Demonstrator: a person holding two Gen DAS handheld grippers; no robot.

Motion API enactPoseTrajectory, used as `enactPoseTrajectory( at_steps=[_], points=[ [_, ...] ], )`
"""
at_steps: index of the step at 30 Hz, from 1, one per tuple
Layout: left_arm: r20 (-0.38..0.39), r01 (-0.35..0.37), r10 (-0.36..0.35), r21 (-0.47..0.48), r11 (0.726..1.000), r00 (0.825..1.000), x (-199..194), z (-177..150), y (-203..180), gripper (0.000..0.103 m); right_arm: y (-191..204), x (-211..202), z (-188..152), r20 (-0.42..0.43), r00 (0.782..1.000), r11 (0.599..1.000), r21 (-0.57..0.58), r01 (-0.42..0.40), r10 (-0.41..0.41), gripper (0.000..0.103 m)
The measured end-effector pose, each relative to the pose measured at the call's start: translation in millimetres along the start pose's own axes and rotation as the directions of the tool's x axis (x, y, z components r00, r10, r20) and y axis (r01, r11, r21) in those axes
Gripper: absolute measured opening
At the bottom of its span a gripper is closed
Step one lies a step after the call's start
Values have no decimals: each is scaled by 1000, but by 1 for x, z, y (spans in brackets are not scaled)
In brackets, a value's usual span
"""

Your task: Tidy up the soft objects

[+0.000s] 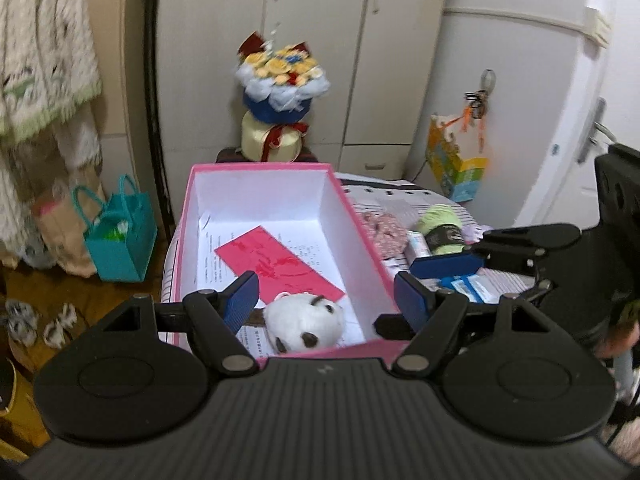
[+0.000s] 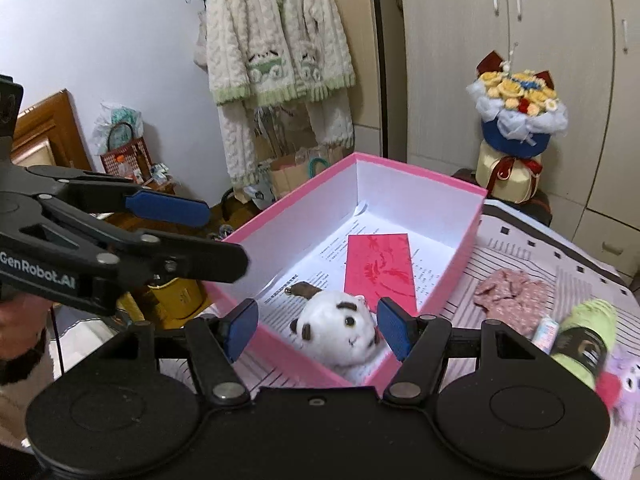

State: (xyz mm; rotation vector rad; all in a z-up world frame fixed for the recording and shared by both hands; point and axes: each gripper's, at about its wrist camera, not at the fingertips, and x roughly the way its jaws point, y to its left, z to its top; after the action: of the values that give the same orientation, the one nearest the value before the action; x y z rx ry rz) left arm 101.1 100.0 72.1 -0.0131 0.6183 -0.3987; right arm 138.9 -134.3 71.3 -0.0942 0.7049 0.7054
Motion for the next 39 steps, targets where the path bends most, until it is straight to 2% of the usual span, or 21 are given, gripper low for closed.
enactPoseTrajectory(
  at_steps=[6, 12, 15, 21, 25, 35, 39],
  points=[
    [17, 59, -61, 94, 994, 998, -29, -9, -32, 74, 5, -52, -25, 63, 997, 999, -23, 47, -46, 74],
    [11, 107, -111, 155, 982, 994, -31, -20, -61, 74, 9, -95, -58, 121, 987, 992, -54, 115, -108, 76],
    [-6, 138, -139, 172, 975, 990, -23, -25, -73, 74, 3, -106, -74, 122, 982, 988, -42, 149, -143, 77],
    [-83, 214, -202, 179, 960, 976, 9, -33, -96, 74, -19, -112, -100, 88, 979, 983, 12, 181, -182, 77],
    [-102, 228, -211, 197, 954, 972, 29, -38, -111, 74, -38, -114, -117, 70, 976, 978, 50, 203, -206, 77],
    [-86, 225, -212, 193, 955, 973, 89, -45, -138, 70, -82, -94, -147, 55, 963, 961, 91, 260, -265, 77],
    [-41, 183, -178, 205, 962, 983, 115, -51, -145, 67, -99, -79, -156, 54, 955, 953, 95, 286, -292, 77]
  ],
)
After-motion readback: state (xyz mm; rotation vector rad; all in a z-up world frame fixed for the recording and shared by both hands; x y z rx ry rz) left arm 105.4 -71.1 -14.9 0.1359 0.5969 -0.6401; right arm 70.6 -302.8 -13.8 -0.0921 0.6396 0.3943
